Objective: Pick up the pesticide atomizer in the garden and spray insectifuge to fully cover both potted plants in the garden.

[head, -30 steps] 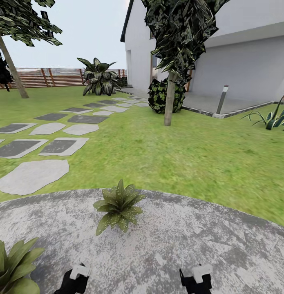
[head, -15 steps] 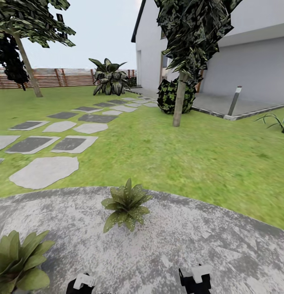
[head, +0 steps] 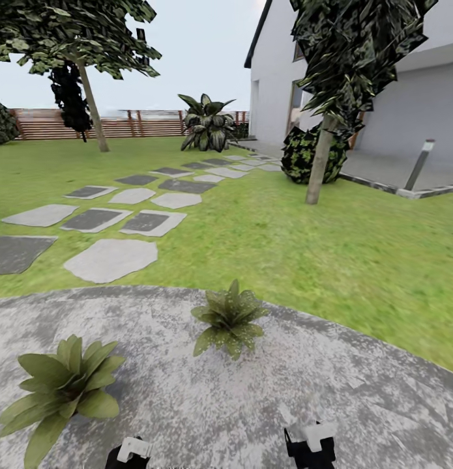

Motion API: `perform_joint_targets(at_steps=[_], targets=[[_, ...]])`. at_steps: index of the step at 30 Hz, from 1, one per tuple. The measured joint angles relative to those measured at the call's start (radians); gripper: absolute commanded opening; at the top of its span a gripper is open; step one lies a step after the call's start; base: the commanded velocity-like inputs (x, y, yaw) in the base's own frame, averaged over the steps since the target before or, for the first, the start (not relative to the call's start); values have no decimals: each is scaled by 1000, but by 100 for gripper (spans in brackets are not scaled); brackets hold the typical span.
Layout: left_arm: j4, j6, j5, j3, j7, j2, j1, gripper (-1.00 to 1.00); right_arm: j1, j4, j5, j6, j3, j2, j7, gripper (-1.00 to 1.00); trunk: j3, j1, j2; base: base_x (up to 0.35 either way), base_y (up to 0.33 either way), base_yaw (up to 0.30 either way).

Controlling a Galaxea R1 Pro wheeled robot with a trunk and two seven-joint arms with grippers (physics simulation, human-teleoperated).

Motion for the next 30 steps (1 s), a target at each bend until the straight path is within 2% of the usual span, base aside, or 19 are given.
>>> perform_joint_targets(at_steps=[30], targets=[[0,0,3,1,6,3,0,-100,4,1,1,0,-1,0,0,100,0,0,0,-8,3,280]])
